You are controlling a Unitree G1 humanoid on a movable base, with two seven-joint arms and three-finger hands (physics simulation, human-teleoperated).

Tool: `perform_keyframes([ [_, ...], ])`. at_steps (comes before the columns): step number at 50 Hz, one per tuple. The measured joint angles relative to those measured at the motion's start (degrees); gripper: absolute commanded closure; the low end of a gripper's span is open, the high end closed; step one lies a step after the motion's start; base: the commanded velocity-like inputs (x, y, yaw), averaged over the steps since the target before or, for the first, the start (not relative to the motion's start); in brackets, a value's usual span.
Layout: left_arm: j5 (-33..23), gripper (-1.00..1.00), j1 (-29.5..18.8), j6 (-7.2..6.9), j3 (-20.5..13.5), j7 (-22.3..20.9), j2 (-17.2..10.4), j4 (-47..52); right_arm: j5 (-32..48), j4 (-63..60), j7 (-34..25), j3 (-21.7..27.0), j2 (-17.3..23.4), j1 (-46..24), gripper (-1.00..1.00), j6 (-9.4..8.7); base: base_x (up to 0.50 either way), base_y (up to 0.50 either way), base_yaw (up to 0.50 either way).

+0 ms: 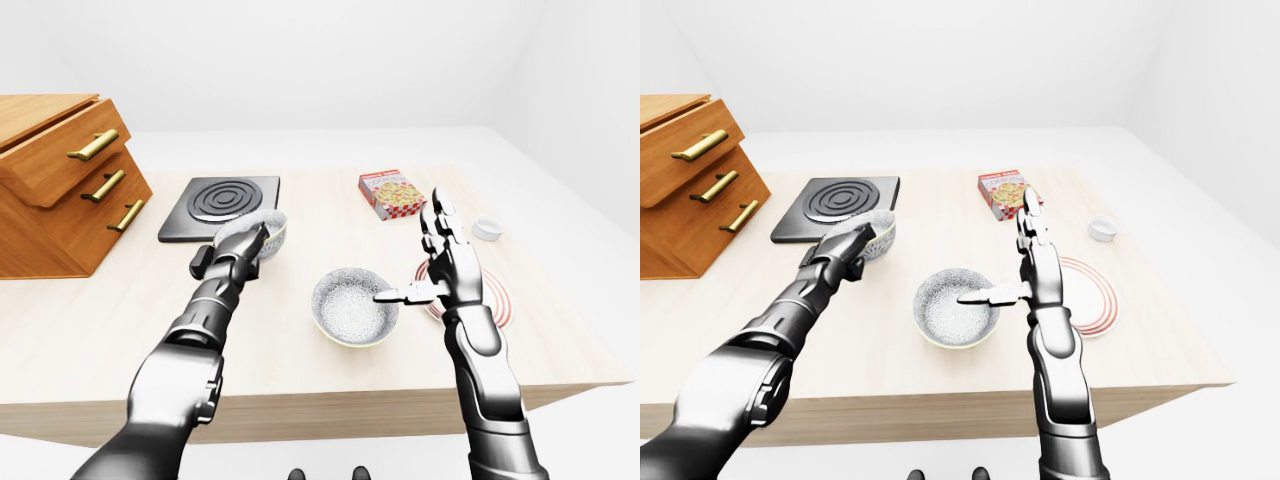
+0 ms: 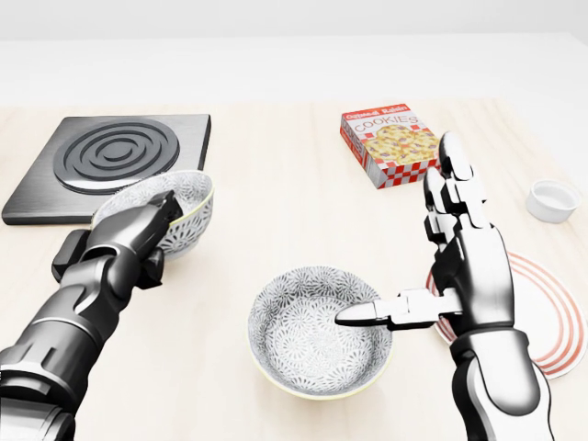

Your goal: Pick the akita bowl from table center and place it on the plate.

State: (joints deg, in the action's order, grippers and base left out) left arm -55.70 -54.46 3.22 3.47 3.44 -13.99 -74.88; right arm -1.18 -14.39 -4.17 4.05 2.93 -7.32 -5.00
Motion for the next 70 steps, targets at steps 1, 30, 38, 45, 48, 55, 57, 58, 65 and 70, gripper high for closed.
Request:
perform_keyframes([
  [1,-0.1,1.00,-0.4,0.38,0.0,-0.4,-0.3,0.3,0.0,0.0,0.1,0.0,0.0,-0.1,-1.00,0.00,0.00,0.00,0.00],
  [30,-6.2,1.00,6.9,1.44,-4.3,-21.7,-4.4,40.7,4.9,-3.1,-3.2,1.6,4.9,-6.8,-1.00,0.00,0.00,0.00,0.00],
  [38,-7.7,1.00,11.1,0.77,-5.0,-28.2,-3.3,53.1,13.0,3.6,-9.5,2.0,10.4,-17.6,-1.00,0.00,0.00,0.00,0.00],
  [45,-8.7,1.00,13.5,0.29,-5.3,-32.7,-2.2,61.0,21.5,12.0,-16.3,1.4,14.3,-26.7,-1.00,0.00,0.00,0.00,0.00],
  [48,-9.0,1.00,14.1,0.22,-5.3,-34.0,-1.7,63.4,25.5,15.0,-19.5,1.1,15.5,-29.5,-1.00,0.00,0.00,0.00,0.00],
  [55,-9.7,1.00,15.2,0.18,-5.2,-36.6,-0.7,68.1,33.6,22.6,-25.2,0.5,17.0,-35.8,-1.00,0.00,0.00,0.00,0.00],
  [57,-9.8,1.00,15.5,0.22,-5.1,-37.2,-0.3,69.2,35.4,24.6,-26.3,0.4,17.1,-37.3,-1.00,0.00,0.00,0.00,0.00],
  [58,-9.9,1.00,15.7,0.24,-5.0,-37.4,-0.2,69.7,36.2,25.6,-26.9,0.3,17.1,-38.1,-1.00,0.04,0.00,0.00,0.00],
  [65,-10.3,1.00,16.5,0.34,-4.5,-39.0,1.2,72.6,41.0,32.6,-29.0,-0.6,16.6,-42.8,-1.00,1.36,0.00,0.00,0.00],
  [70,-10.7,1.00,17.0,0.45,-3.9,-39.9,2.3,74.3,43.4,38.4,-28.9,-1.5,15.5,-46.3,-1.00,3.04,0.00,0.00,0.00],
])
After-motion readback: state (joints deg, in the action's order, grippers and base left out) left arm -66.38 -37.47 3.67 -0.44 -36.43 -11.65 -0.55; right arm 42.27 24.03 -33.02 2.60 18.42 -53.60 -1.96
